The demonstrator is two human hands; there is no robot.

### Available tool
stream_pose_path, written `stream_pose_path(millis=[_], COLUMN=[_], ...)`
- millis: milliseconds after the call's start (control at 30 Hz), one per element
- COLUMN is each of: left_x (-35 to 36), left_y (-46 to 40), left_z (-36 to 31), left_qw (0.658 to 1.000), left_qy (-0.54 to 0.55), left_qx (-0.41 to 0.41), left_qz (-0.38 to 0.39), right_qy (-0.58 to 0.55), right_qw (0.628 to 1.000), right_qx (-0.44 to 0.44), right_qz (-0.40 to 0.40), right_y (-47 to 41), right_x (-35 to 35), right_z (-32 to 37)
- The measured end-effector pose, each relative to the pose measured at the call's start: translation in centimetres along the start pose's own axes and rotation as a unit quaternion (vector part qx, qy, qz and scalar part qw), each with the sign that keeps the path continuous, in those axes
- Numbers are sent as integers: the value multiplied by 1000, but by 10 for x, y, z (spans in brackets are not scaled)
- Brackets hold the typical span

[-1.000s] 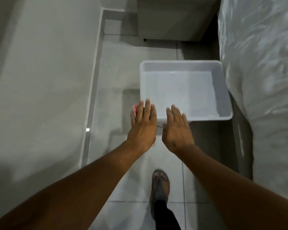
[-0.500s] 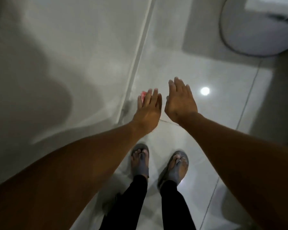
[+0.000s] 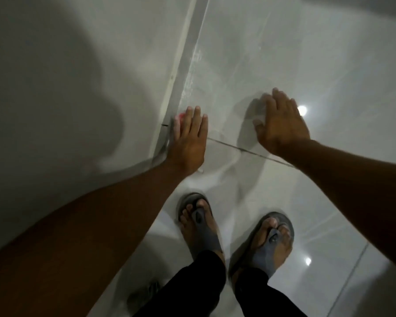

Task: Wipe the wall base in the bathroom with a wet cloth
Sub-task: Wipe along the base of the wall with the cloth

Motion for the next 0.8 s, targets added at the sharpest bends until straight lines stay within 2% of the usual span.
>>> stream_pose_path(millis=[67,200,467,567,700,800], left_x=[18,42,8,11,29,25], left_y=[25,57,-40,-21,55,28], left_z=[2,6,23,23,11,19], left_qw=[998,996,979,970,972,973], left_qy=[2,26,92,124,147,153], left_qx=[21,40,16,-18,-31,-38], left_qz=[-65,-76,-181,-210,-180,-171], right_qy=[19,62,59,59,60,59], right_qw=[999,995,978,974,970,966], right_qx=[-20,-61,-111,-121,-124,-129], right_qz=[-22,-40,-168,-183,-202,-215], right_y=[-12,-43,-64,-66,-64,-64], right_x=[2,10,27,26,25,25], right_z=[-20,-48,-59,-61,-59,-60])
Point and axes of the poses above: each hand's wrist, its own y-axis away from the middle knuckle, its own x-axis out of the palm, z = x × y, the point moved 5 cm from there along -y, towards the middle knuckle
